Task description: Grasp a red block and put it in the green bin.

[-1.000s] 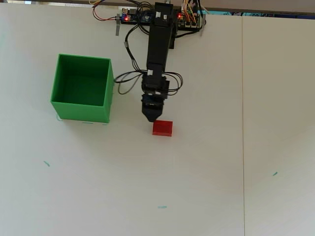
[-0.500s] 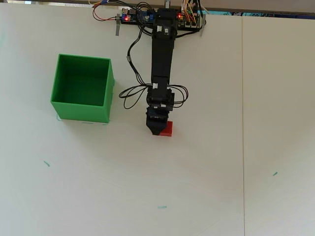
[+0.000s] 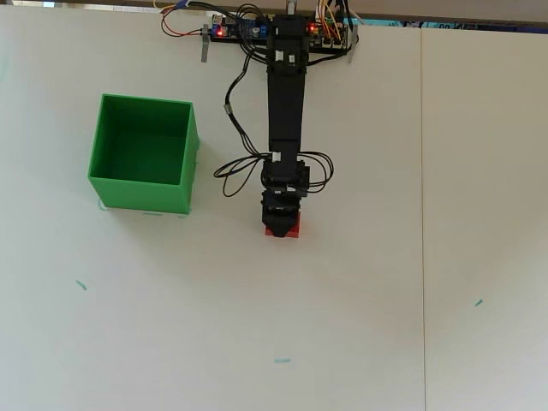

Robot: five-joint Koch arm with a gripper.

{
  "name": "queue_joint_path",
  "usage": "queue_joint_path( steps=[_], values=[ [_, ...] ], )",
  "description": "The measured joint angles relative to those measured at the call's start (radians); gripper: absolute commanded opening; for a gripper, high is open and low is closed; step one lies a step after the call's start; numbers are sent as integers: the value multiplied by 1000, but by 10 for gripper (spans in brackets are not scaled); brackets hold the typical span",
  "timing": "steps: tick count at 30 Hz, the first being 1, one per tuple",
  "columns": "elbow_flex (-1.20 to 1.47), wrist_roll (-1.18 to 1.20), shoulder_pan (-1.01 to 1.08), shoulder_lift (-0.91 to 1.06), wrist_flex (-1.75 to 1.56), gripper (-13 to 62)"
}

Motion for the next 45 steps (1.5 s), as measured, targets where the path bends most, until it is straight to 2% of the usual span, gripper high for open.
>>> queue_joint_path(
  steps=[6,18,45],
  values=[
    [0,0,-35,-5,2,330],
    [-2,2,-69,-135,-32,330],
    [3,-49,-25,-121,-103,327]
  ],
)
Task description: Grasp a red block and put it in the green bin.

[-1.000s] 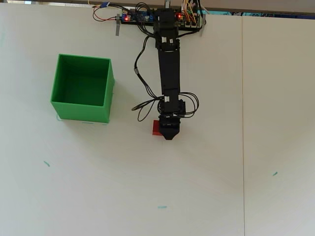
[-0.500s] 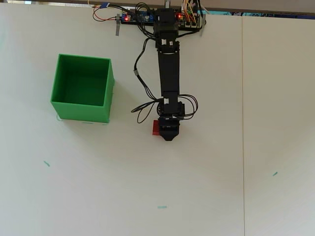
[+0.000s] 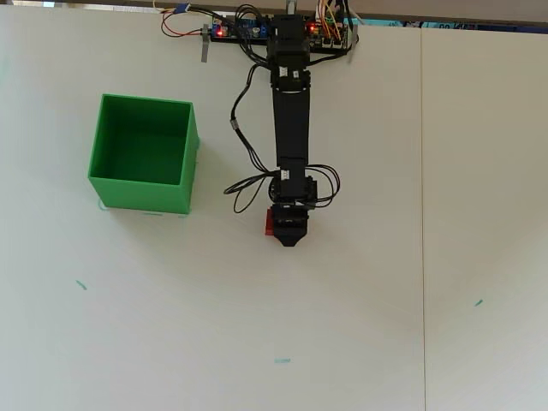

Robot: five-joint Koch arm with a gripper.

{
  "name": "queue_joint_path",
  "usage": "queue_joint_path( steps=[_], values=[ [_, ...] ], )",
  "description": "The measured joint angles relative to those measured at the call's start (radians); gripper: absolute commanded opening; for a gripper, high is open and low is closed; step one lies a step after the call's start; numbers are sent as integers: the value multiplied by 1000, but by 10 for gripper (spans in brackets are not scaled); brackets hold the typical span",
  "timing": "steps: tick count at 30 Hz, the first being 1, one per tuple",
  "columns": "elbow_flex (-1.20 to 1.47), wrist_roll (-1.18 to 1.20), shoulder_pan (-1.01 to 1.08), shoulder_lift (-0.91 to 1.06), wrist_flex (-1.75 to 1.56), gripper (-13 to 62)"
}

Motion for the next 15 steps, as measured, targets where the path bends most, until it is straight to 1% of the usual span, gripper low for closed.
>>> queue_joint_path(
  steps=[1,3,5,6,7,9,12,15],
  values=[
    [0,-5,3,-6,-9,320],
    [0,-5,5,-14,-15,267],
    [-2,0,8,-15,-15,143],
    [-2,5,11,-15,-15,113],
    [-2,14,11,-15,-17,33],
    [0,77,14,-15,-21,36],
    [2,103,17,-14,-25,36],
    [12,106,17,28,-29,36]
  ],
)
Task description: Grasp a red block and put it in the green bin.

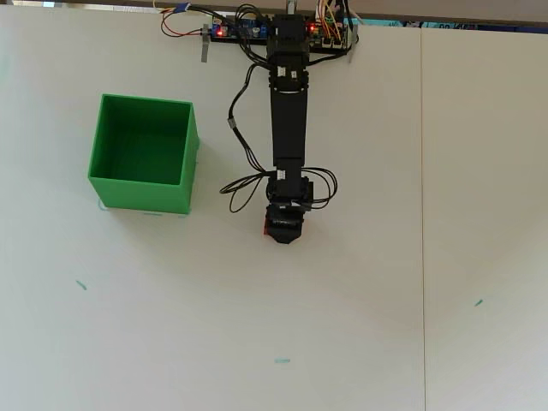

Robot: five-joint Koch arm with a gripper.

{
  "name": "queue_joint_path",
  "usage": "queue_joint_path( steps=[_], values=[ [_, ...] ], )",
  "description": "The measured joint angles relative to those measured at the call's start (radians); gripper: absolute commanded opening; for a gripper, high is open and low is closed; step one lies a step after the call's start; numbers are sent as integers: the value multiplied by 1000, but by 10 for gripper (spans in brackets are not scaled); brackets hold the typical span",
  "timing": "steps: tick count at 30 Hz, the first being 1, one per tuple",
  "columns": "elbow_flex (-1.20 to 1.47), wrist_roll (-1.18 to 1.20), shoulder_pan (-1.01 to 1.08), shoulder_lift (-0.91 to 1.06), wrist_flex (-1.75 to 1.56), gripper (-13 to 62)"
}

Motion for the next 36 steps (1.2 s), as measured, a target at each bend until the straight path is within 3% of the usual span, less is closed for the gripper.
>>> queue_joint_path(
  steps=[3,9,13,14,18,22,36],
  values=[
    [11,2,8,112,5,36],
    [11,-3,57,526,32,36],
    [9,-37,184,666,49,36],
    [0,-78,298,676,49,36],
    [-77,-170,532,661,52,36],
    [-298,-204,604,540,51,36],
    [-471,-255,779,236,52,36]
  ],
)
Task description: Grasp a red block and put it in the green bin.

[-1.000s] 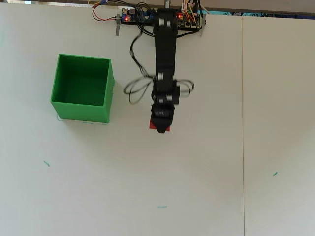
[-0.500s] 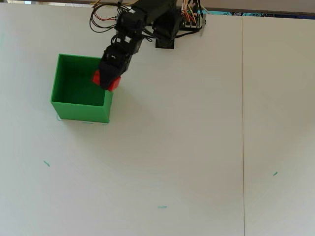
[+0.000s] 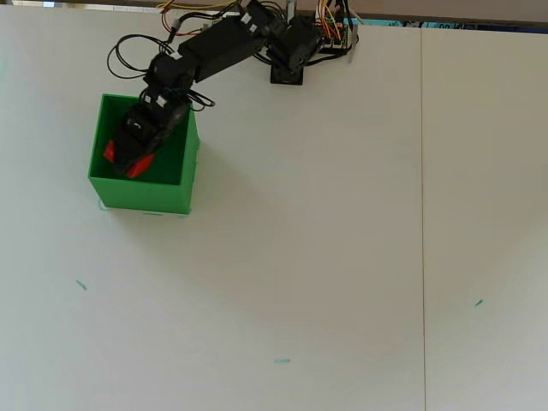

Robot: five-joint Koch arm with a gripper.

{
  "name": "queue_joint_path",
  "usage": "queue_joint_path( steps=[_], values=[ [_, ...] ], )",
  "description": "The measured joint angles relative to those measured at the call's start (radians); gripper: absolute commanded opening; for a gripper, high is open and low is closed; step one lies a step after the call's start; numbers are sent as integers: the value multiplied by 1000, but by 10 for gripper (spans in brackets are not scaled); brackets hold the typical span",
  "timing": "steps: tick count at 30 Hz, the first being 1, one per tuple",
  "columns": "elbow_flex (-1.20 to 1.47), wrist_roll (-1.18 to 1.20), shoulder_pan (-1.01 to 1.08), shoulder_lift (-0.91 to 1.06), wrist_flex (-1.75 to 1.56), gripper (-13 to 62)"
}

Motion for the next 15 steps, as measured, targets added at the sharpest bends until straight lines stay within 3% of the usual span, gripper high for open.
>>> queue_joint_path(
  steps=[9,15],
  values=[
    [-55,-84,118,-17,0,36],
    [-55,-95,75,-17,17,36]
  ],
)
